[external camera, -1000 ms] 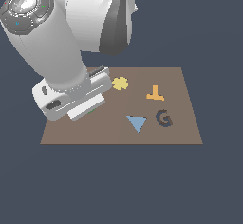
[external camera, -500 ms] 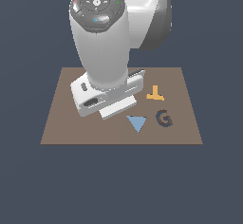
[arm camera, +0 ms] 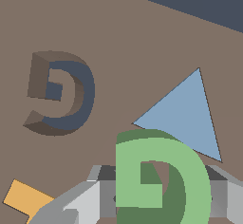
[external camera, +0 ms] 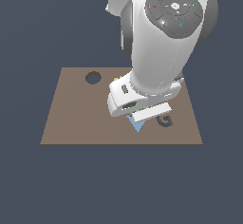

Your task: Insert a designated object into the corresponding slot on a board.

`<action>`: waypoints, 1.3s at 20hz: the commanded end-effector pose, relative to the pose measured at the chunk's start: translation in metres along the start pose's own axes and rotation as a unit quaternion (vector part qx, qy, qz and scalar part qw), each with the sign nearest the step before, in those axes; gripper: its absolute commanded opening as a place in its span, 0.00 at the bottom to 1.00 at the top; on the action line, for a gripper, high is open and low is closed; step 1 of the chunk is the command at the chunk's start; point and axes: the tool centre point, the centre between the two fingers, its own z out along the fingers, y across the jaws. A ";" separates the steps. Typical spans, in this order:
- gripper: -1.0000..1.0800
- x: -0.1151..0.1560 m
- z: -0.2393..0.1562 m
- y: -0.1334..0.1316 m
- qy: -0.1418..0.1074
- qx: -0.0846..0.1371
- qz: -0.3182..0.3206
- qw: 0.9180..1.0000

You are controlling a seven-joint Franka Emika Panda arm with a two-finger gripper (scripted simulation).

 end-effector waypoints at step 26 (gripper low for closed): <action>0.00 0.052 0.007 -0.063 0.000 0.000 0.064 0.998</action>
